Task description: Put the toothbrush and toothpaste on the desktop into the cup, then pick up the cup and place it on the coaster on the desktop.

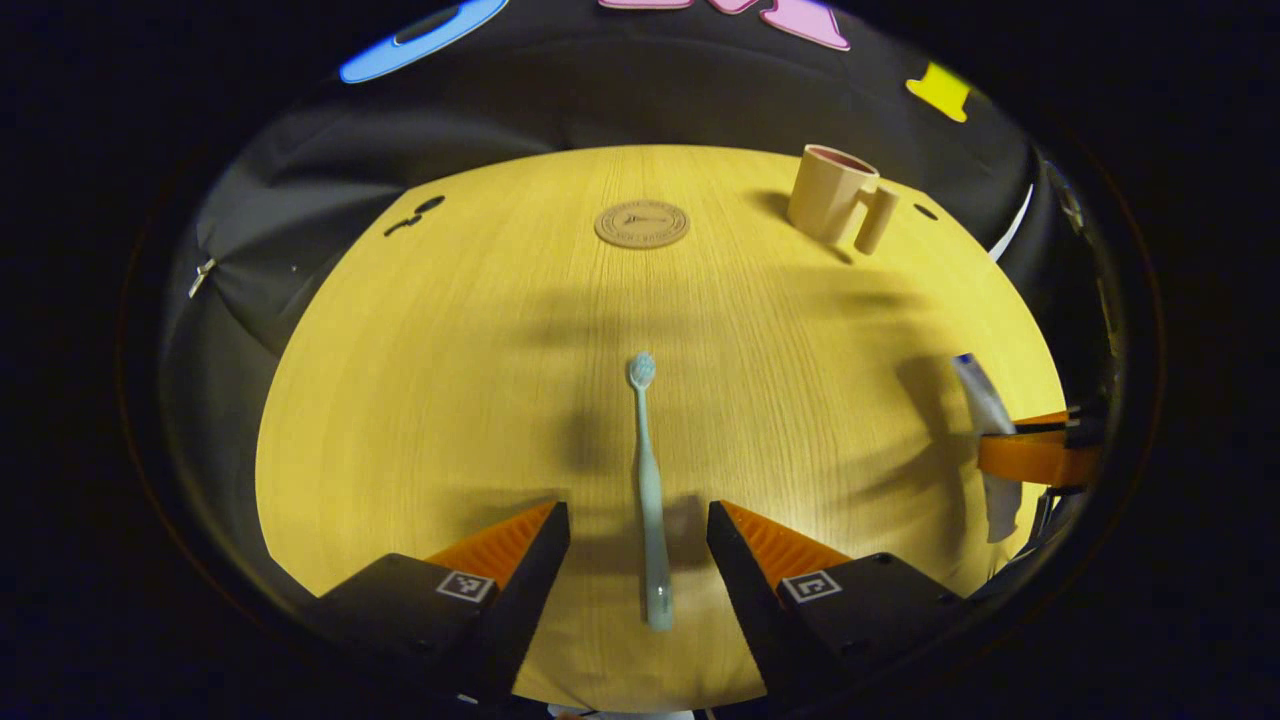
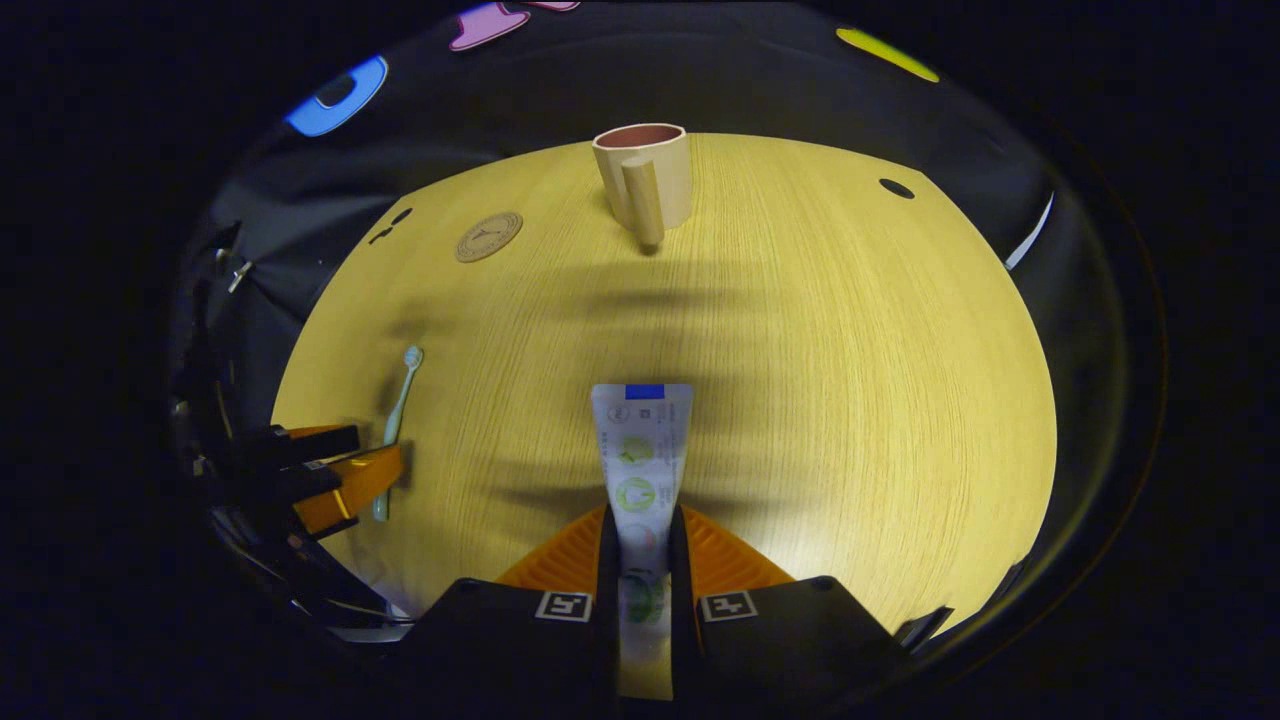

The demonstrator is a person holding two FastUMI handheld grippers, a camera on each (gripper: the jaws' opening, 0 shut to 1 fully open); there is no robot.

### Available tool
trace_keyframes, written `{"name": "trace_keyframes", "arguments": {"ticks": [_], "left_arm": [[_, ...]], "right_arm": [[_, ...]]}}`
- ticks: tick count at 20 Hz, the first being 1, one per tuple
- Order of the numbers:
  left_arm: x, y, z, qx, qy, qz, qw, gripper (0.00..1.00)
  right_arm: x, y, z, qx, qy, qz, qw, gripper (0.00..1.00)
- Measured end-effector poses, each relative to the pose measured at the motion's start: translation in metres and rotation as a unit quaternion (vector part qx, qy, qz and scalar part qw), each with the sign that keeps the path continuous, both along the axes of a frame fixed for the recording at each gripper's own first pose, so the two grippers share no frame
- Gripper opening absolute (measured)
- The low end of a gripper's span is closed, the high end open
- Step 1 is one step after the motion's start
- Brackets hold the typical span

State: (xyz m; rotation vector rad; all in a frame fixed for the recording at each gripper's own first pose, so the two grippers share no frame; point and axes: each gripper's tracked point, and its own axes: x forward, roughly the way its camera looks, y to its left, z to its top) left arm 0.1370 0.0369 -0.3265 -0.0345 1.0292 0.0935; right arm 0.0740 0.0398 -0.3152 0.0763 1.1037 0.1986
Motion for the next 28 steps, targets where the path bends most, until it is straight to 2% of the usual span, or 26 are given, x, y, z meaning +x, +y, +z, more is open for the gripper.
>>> {"name": "trace_keyframes", "arguments": {"ticks": [1, 2, 5, 8, 9, 10, 12, 13, 14, 17, 21, 28], "left_arm": [[0.002, 0.0, -0.005, 0.001, 0.008, 0.002, 1.0, 0.83], [0.002, -0.001, -0.006, -0.004, 0.012, 0.002, 1.0, 0.8], [0.006, -0.002, -0.007, -0.022, 0.023, 0.015, 0.999, 0.77], [0.007, -0.001, -0.008, -0.024, 0.039, 0.002, 0.999, 0.7], [0.008, 0.0, -0.008, -0.024, 0.044, -0.004, 0.999, 0.58], [0.009, 0.0, -0.009, -0.024, 0.047, -0.004, 0.999, 0.56], [0.007, 0.001, -0.004, -0.029, 0.06, 0.003, 0.998, 0.34], [0.006, 0.0, -0.002, -0.03, 0.069, 0.005, 0.997, 0.16], [0.007, -0.002, -0.008, -0.029, 0.077, -0.003, 0.997, 0.17], [0.005, -0.014, -0.006, -0.049, 0.091, -0.035, 0.994, 0.11], [0.007, -0.013, -0.005, -0.052, 0.07, -0.026, 0.996, 0.07], [0.001, -0.011, 0.007, -0.056, 0.03, -0.011, 0.998, 0.07]], "right_arm": [[0.0, -0.002, 0.003, 0.004, -0.003, -0.004, 1.0, 0.25], [-0.001, -0.005, 0.006, 0.007, -0.005, -0.009, 1.0, 0.24], [-0.003, -0.015, 0.011, 0.01, -0.011, -0.022, 1.0, 0.25], [-0.007, -0.021, 0.008, 0.011, -0.01, -0.032, 0.999, 0.24], [-0.008, -0.022, 0.007, 0.015, -0.009, -0.037, 0.999, 0.24], [-0.01, -0.022, 0.006, 0.018, -0.006, -0.041, 0.999, 0.24], [-0.013, -0.021, 0.005, 0.02, -0.004, -0.04, 0.999, 0.24], [-0.014, -0.02, 0.005, 0.019, -0.006, -0.038, 0.999, 0.24], [-0.014, -0.019, 0.006, 0.019, -0.008, -0.037, 0.999, 0.24], [-0.017, -0.014, 0.012, 0.027, -0.014, -0.033, 0.999, 0.25], [-0.012, -0.013, 0.026, 0.034, -0.03, -0.034, 0.998, 0.24], [0.018, -0.024, 0.068, 0.04, -0.085, -0.044, 0.995, 0.24]]}}
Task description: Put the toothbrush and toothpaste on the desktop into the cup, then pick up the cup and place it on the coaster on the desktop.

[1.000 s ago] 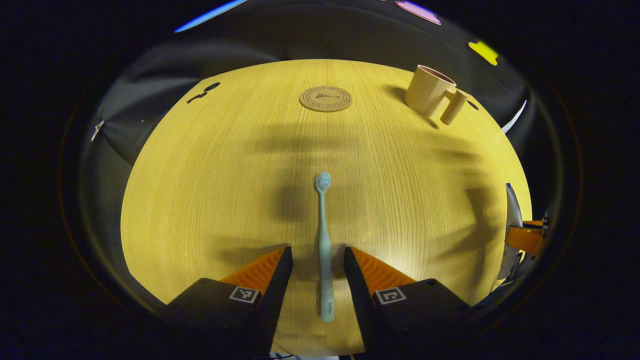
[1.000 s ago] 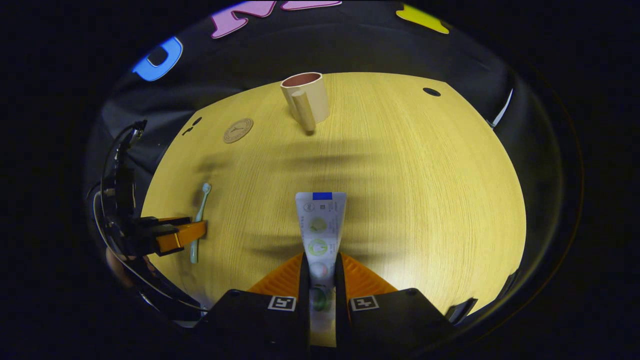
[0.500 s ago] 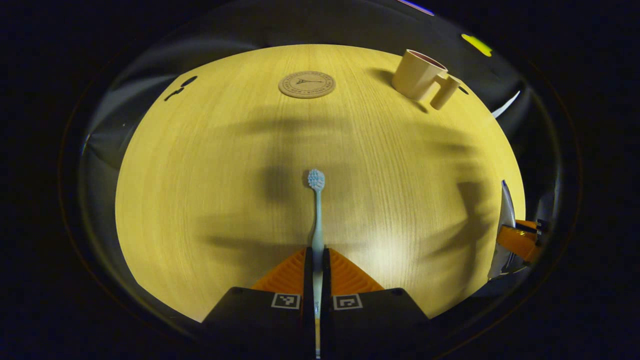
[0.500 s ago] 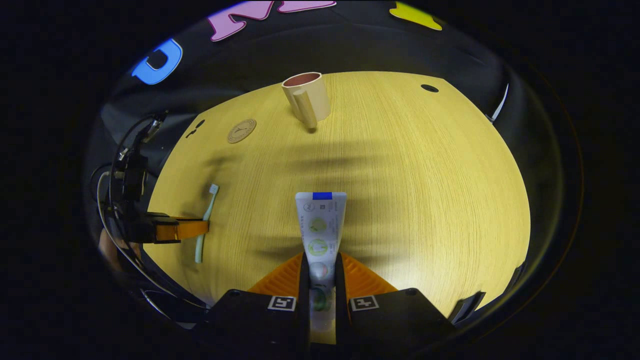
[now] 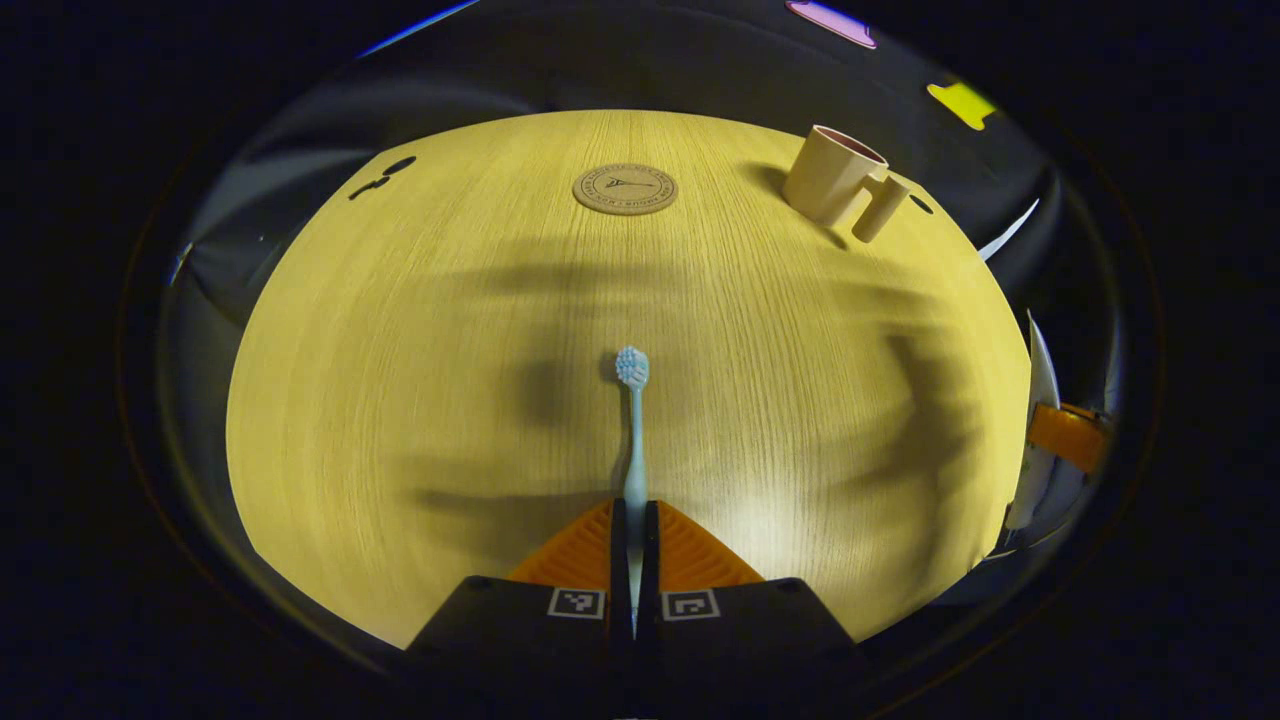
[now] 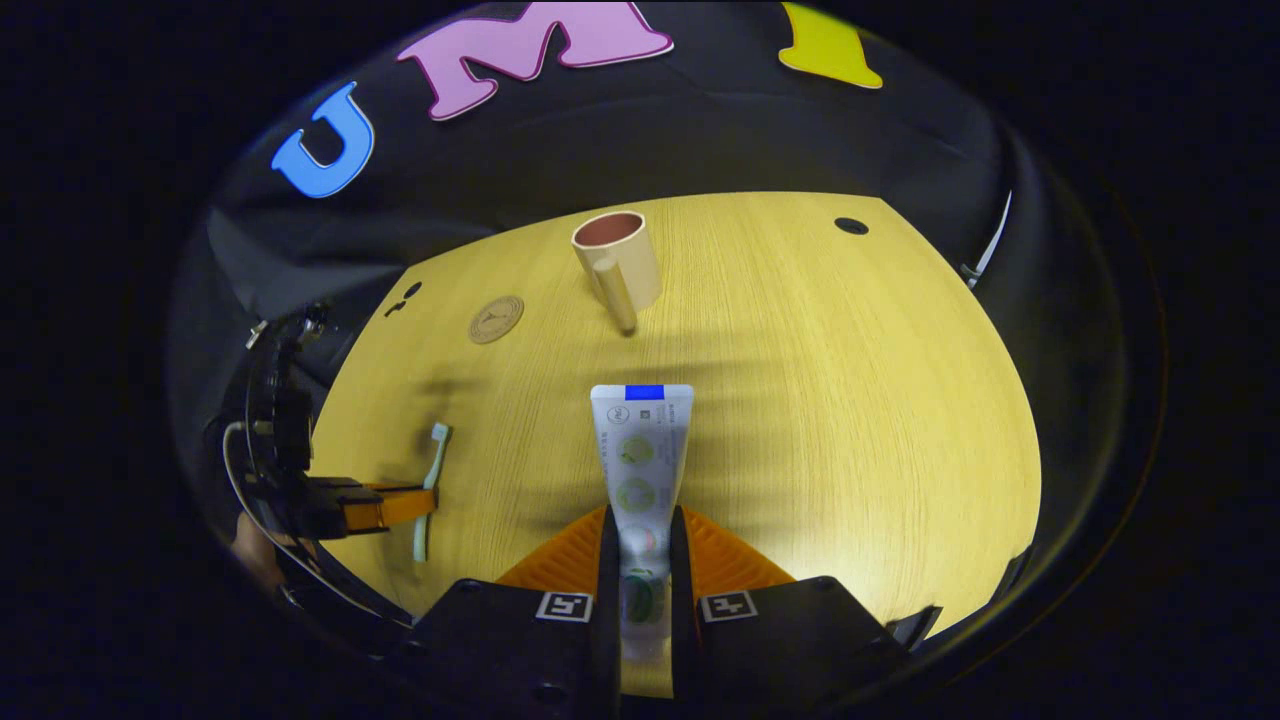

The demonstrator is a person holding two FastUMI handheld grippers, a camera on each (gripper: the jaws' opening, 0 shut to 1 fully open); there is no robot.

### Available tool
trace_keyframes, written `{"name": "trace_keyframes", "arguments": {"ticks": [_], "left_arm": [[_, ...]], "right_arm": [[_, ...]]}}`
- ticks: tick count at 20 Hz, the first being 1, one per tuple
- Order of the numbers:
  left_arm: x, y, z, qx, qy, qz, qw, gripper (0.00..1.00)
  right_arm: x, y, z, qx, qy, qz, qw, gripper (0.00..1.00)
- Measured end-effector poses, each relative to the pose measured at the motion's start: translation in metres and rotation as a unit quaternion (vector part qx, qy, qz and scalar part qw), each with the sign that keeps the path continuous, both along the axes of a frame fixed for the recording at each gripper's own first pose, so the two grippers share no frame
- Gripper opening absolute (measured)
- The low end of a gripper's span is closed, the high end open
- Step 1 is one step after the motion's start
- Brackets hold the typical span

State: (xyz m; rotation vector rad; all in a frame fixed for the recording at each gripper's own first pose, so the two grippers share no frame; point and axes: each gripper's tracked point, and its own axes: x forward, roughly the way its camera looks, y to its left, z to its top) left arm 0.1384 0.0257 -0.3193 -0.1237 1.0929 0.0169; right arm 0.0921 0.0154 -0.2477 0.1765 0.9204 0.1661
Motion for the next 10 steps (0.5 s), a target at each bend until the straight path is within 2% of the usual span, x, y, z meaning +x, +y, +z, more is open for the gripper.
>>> {"name": "trace_keyframes", "arguments": {"ticks": [4, 5, 6, 10], "left_arm": [[0.0, -0.002, 0.025, -0.007, -0.043, 0.008, 0.999, 0.07], [0.001, -0.003, 0.033, -0.009, -0.055, 0.011, 0.998, 0.07], [0.0, -0.005, 0.042, -0.011, -0.066, 0.012, 0.998, 0.07], [0.002, -0.013, 0.079, -0.022, -0.11, 0.017, 0.994, 0.07]], "right_arm": [[0.02, -0.001, 0.028, 0.0, -0.038, 0.002, 0.999, 0.24], [0.028, 0.001, 0.034, 0.0, -0.045, 0.005, 0.999, 0.19], [0.035, 0.002, 0.041, 0.002, -0.054, 0.006, 0.999, 0.24], [0.072, 0.01, 0.072, 0.011, -0.098, 0.006, 0.995, 0.24]]}}
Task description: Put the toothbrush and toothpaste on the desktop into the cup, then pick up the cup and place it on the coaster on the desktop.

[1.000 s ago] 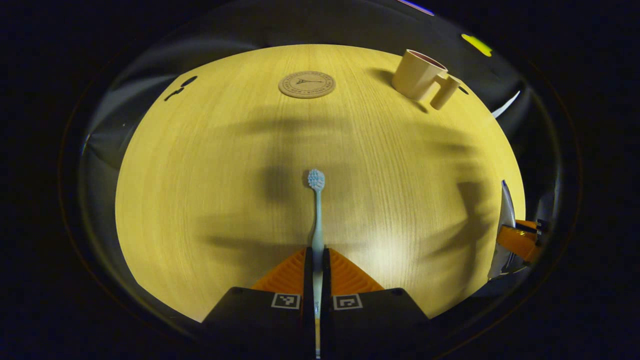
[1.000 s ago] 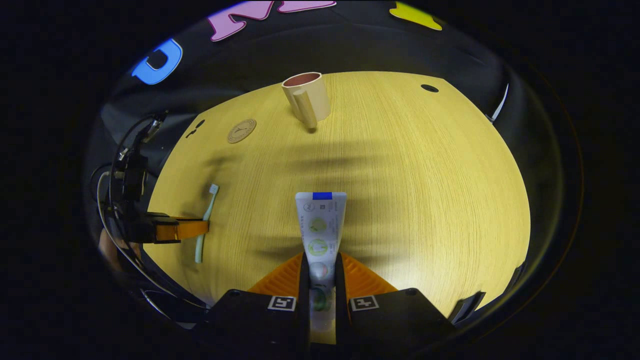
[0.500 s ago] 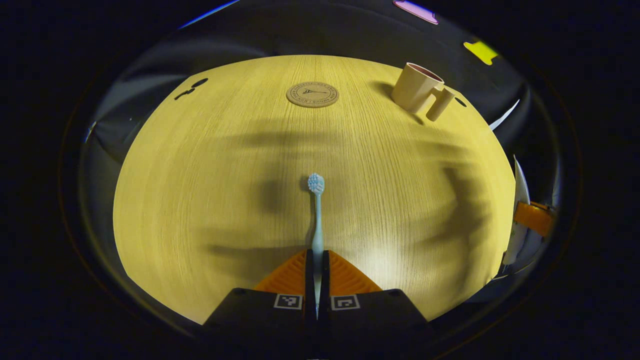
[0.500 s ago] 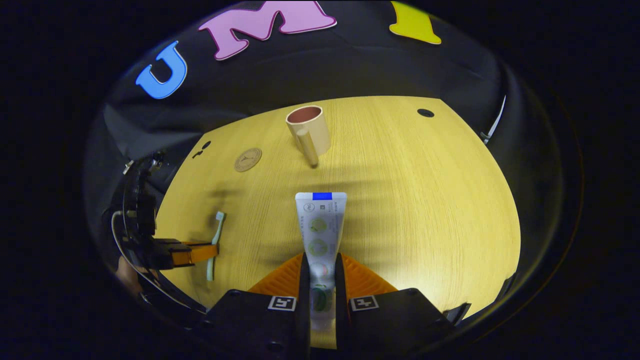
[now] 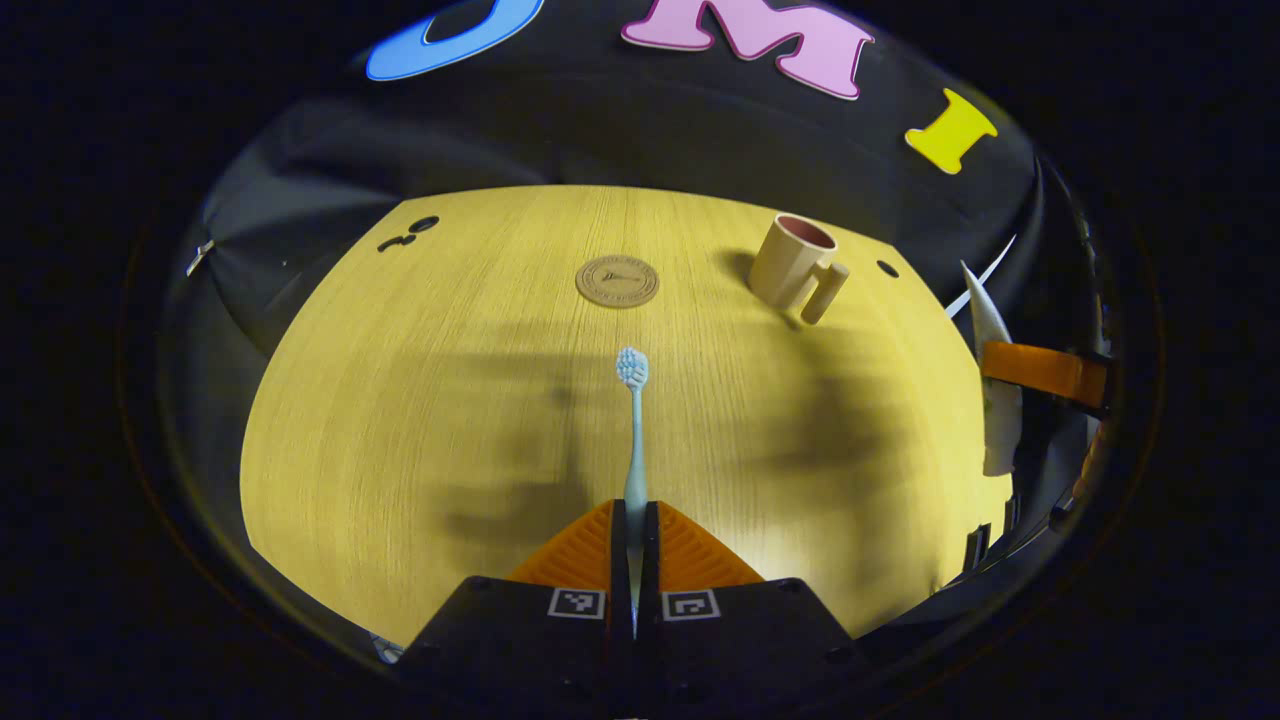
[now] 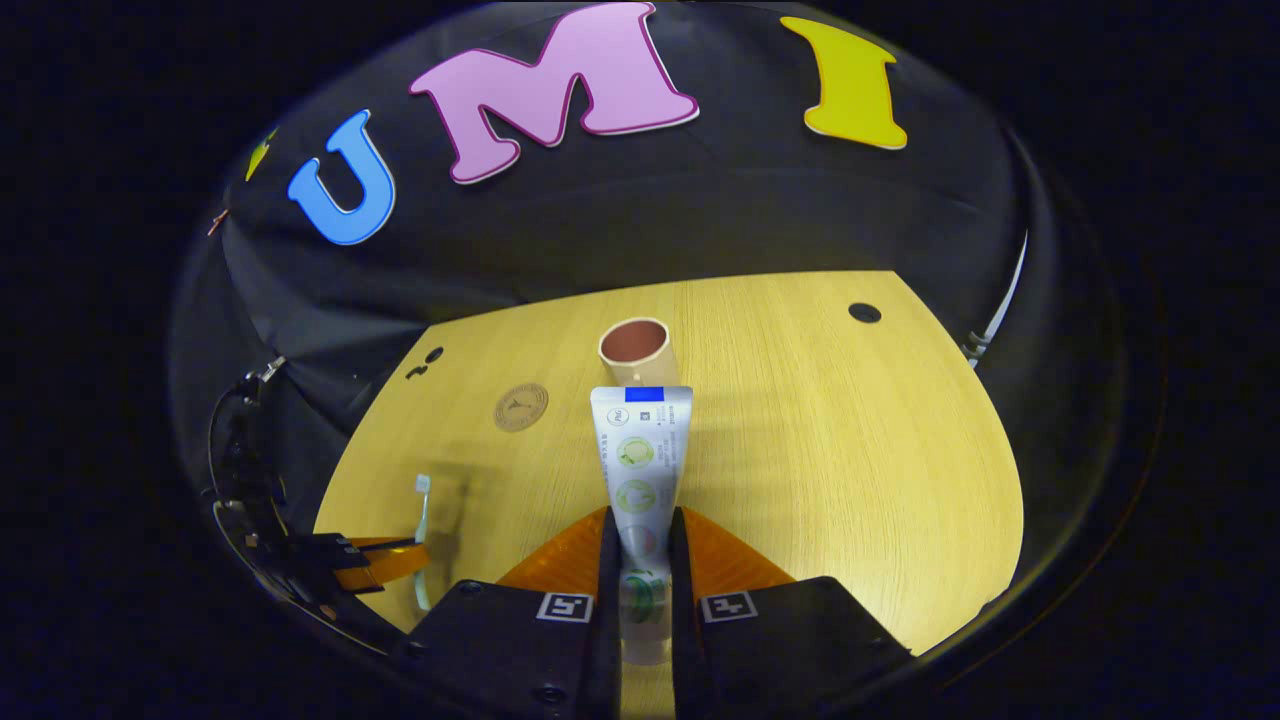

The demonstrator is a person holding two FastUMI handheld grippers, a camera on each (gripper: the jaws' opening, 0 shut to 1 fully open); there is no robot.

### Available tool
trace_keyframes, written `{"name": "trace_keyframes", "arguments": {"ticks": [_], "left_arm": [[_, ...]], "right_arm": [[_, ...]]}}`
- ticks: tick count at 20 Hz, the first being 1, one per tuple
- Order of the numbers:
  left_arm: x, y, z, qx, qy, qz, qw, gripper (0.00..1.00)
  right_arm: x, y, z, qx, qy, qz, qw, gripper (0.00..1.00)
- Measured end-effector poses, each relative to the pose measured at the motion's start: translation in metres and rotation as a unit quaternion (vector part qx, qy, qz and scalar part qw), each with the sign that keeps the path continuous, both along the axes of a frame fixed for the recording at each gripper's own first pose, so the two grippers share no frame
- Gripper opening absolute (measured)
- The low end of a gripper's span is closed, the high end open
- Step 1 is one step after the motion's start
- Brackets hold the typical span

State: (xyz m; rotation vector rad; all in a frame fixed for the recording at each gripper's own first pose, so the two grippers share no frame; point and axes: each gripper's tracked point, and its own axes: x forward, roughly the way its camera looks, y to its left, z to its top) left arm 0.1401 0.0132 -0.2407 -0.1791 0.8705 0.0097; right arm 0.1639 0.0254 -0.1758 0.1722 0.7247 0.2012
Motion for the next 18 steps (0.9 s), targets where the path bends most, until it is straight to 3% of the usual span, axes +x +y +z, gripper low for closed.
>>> {"name": "trace_keyframes", "arguments": {"ticks": [8, 11, 14, 15, 16, 18], "left_arm": [[0.012, -0.021, 0.06, -0.008, -0.084, 0.004, 0.996, 0.07], [0.019, -0.028, 0.071, -0.01, -0.107, 0.003, 0.994, 0.07], [0.026, -0.035, 0.073, -0.015, -0.119, 0.002, 0.993, 0.07], [0.032, -0.04, 0.073, -0.016, -0.121, 0.002, 0.993, 0.07], [0.035, -0.043, 0.073, -0.016, -0.121, 0.001, 0.993, 0.07], [0.042, -0.046, 0.071, -0.019, -0.119, 0.004, 0.993, 0.07]], "right_arm": [[0.088, 0.022, 0.068, 0.032, -0.147, -0.004, 0.989, 0.24], [0.119, 0.025, 0.081, 0.04, -0.198, -0.015, 0.979, 0.24], [0.155, 0.027, 0.079, 0.016, -0.249, -0.012, 0.968, 0.24], [0.165, 0.029, 0.082, 0.014, -0.266, -0.012, 0.964, 0.19], [0.173, 0.031, 0.083, 0.016, -0.283, -0.013, 0.959, 0.24], [0.193, 0.034, 0.085, 0.01, -0.315, -0.02, 0.949, 0.24]]}}
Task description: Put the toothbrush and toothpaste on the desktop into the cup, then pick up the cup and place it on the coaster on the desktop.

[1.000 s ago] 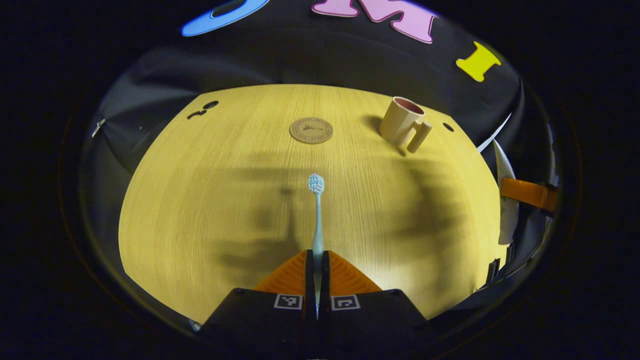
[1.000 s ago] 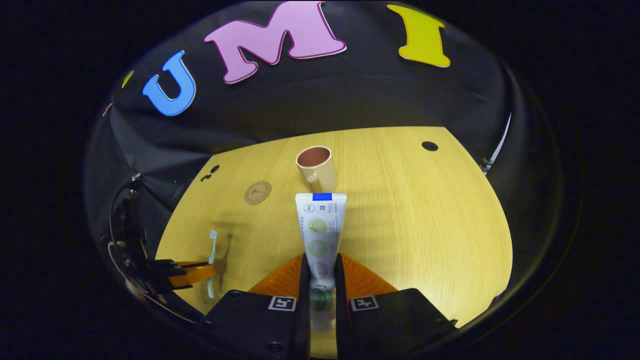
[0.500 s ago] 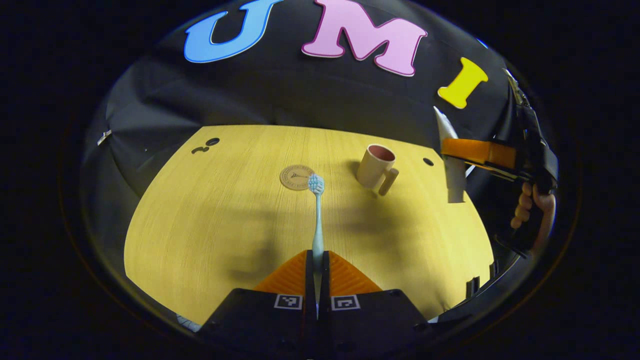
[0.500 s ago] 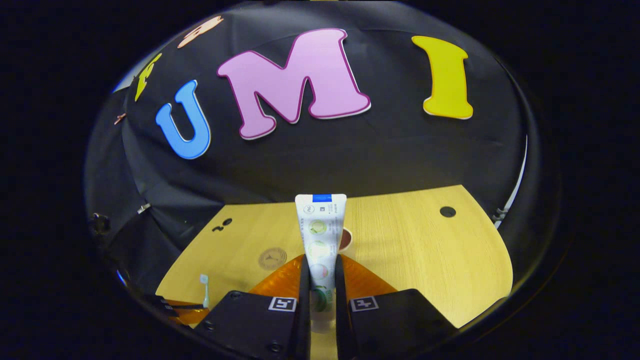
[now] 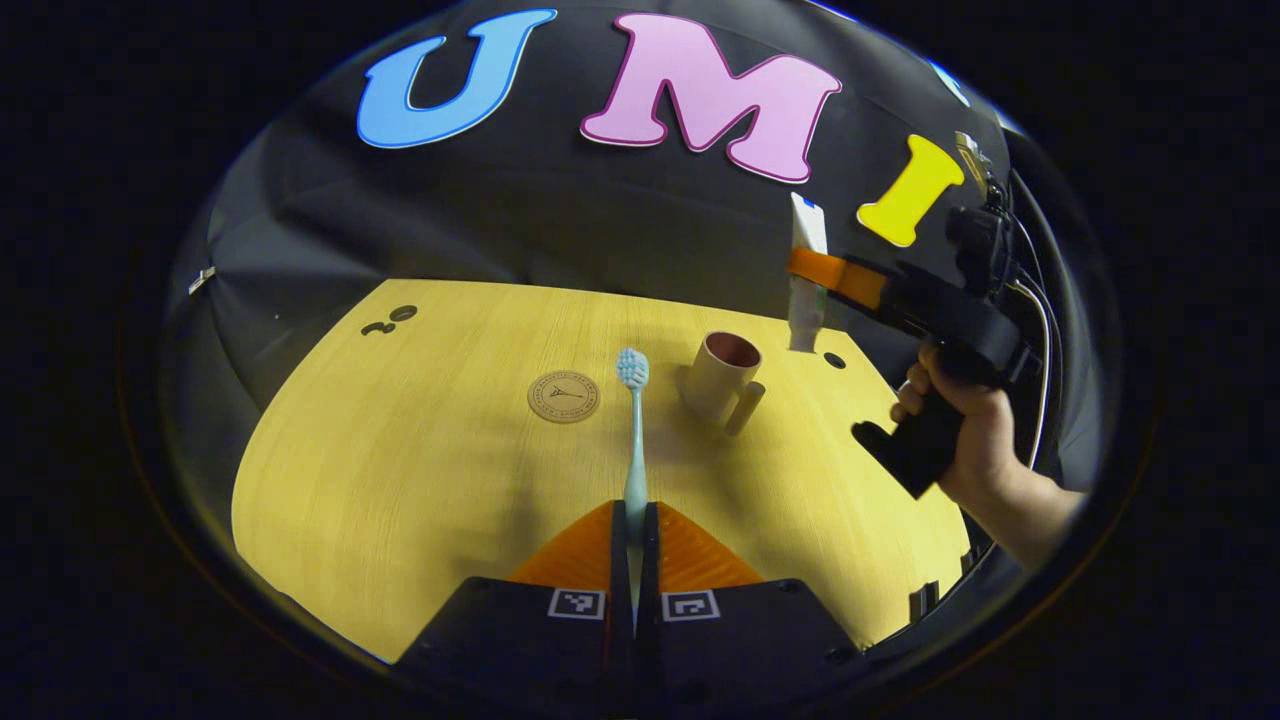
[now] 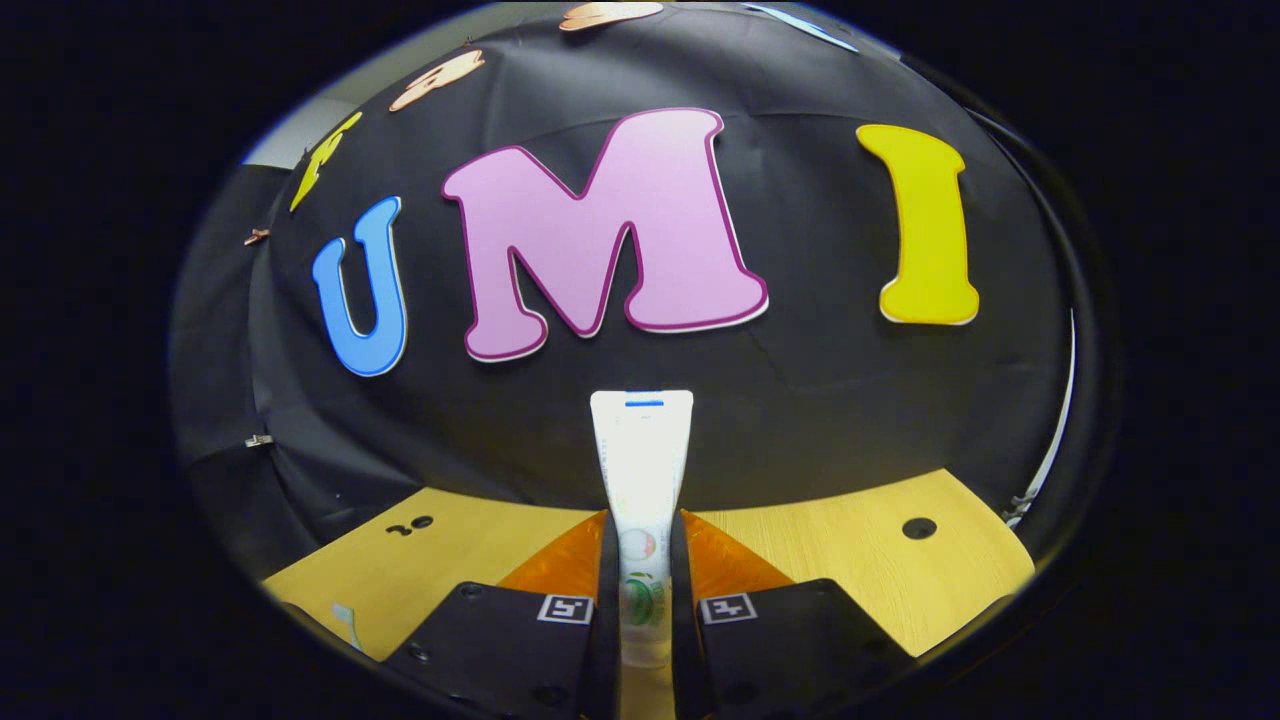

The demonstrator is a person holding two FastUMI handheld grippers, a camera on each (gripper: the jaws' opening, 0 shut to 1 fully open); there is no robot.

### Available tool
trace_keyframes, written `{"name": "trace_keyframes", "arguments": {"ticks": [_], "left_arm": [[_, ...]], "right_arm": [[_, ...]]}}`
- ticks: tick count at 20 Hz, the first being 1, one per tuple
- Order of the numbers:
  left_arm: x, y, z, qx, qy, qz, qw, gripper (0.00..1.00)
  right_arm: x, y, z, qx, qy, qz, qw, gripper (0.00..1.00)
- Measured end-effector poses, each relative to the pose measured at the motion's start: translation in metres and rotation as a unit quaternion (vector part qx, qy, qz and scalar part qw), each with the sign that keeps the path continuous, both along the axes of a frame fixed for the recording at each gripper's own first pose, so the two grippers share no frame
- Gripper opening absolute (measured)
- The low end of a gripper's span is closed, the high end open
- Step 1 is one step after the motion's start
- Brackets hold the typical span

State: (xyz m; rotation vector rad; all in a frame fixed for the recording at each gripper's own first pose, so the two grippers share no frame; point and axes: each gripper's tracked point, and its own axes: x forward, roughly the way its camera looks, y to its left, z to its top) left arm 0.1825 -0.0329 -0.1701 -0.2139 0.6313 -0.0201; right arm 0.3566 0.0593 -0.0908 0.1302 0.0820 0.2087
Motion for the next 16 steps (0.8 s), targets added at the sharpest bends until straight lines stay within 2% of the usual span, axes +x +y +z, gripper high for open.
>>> {"name": "trace_keyframes", "arguments": {"ticks": [3, 7, 11, 16], "left_arm": [[0.008, -0.001, -0.002, 0.0, -0.004, 0.011, 1.0, 0.07], [0.03, -0.005, 0.001, -0.007, -0.02, 0.025, 0.999, 0.07], [0.042, -0.016, 0.001, -0.02, -0.031, 0.031, 0.999, 0.07], [0.047, -0.028, -0.003, -0.037, -0.035, 0.037, 0.998, 0.07]], "right_arm": [[0.024, 0.003, -0.013, -0.02, -0.026, -0.011, 0.999, 0.24], [0.051, 0.004, -0.043, -0.01, -0.03, -0.018, 0.999, 0.24], [0.064, 0.005, -0.082, -0.011, -0.015, -0.016, 1.0, 0.24], [0.069, 0.009, -0.106, -0.007, -0.007, -0.005, 1.0, 0.25]]}}
